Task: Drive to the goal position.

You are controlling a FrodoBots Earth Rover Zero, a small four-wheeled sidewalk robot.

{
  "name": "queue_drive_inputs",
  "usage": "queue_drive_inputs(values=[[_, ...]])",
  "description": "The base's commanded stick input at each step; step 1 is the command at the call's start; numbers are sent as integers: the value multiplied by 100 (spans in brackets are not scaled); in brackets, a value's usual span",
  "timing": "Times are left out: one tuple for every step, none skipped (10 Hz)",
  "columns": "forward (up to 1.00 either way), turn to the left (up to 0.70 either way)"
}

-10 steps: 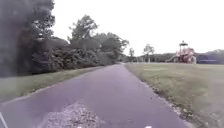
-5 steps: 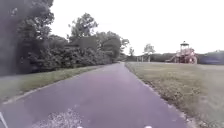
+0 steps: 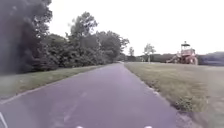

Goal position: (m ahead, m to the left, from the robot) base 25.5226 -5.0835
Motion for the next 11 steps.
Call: queue_drive_inputs(values=[[70,0],[70,0],[70,0],[70,0],[70,0],[70,0],[70,0],[70,0],[70,0],[70,0],[70,0]])
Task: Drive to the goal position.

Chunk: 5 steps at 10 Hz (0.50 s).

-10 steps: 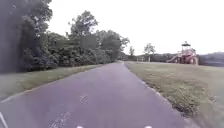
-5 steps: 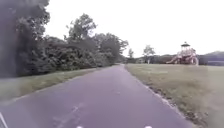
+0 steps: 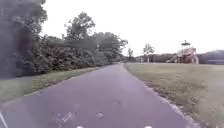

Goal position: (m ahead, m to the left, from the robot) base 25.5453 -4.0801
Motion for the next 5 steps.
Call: queue_drive_inputs(values=[[70,0],[70,0],[70,0],[70,0],[70,0]])
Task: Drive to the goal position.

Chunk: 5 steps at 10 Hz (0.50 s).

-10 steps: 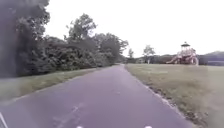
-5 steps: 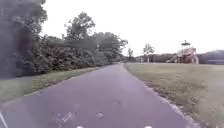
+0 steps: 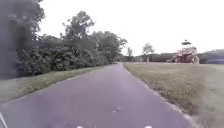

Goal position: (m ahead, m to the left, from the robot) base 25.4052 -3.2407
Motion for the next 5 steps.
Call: queue_drive_inputs(values=[[70,0],[70,0],[70,0],[70,0],[70,0]])
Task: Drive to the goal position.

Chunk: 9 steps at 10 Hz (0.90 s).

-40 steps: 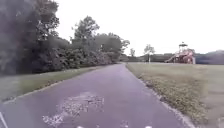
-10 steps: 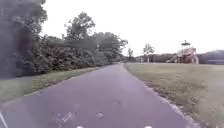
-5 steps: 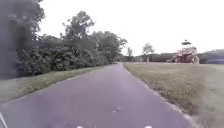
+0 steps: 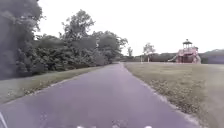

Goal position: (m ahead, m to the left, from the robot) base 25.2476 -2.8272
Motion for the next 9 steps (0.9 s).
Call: queue_drive_inputs(values=[[70,0],[70,0],[70,0],[70,0],[70,0],[70,0],[70,0],[70,0],[70,0]])
